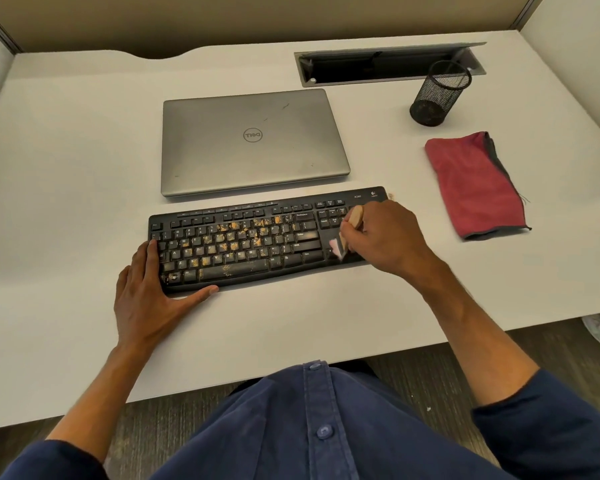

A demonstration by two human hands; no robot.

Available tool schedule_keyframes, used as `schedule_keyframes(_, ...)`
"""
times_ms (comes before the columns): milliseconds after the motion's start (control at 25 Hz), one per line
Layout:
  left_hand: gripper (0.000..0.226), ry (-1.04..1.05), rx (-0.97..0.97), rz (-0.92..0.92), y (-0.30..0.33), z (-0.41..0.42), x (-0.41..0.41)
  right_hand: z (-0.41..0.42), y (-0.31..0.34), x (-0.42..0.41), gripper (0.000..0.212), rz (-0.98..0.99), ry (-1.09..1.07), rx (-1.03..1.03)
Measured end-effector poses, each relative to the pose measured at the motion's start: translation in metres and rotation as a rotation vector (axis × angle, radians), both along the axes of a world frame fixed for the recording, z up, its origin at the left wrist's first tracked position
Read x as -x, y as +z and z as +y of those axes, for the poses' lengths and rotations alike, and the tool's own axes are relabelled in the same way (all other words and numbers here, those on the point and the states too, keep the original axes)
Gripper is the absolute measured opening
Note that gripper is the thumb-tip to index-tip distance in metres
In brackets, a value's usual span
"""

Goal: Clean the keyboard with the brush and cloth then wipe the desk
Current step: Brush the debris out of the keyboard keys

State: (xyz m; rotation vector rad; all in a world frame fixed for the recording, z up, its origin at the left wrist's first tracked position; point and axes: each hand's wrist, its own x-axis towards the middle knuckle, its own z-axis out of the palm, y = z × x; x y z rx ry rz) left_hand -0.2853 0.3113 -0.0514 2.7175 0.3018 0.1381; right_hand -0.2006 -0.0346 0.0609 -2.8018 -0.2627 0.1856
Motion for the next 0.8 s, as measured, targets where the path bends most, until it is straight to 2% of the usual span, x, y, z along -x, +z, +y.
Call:
schedule_keyframes(160, 0.128, 0.009, 0.009, 0.010, -0.002, -0.001, 0.001, -0.004, 0.004, -0.005, 0.038, -0.060, -0.024, -0.052)
schedule_keyframes(320, 0.127, 0.017, 0.011, 0.010, -0.002, -0.002, 0.001, -0.008, 0.006, -0.002, 0.037, 0.073, 0.036, -0.006)
schedule_keyframes(480, 0.127, 0.038, 0.019, 0.008, -0.001, -0.003, 0.001, -0.010, 0.004, -0.010, 0.041, -0.073, -0.025, -0.074)
schedule_keyframes(640, 0.128, 0.046, 0.022, 0.021, -0.001, -0.003, 0.001, -0.011, 0.006, -0.008, 0.042, 0.031, 0.058, 0.046)
schedule_keyframes(800, 0.127, 0.038, 0.022, 0.013, 0.000, -0.004, 0.001, -0.023, 0.003, -0.020, 0.040, -0.018, -0.077, -0.065)
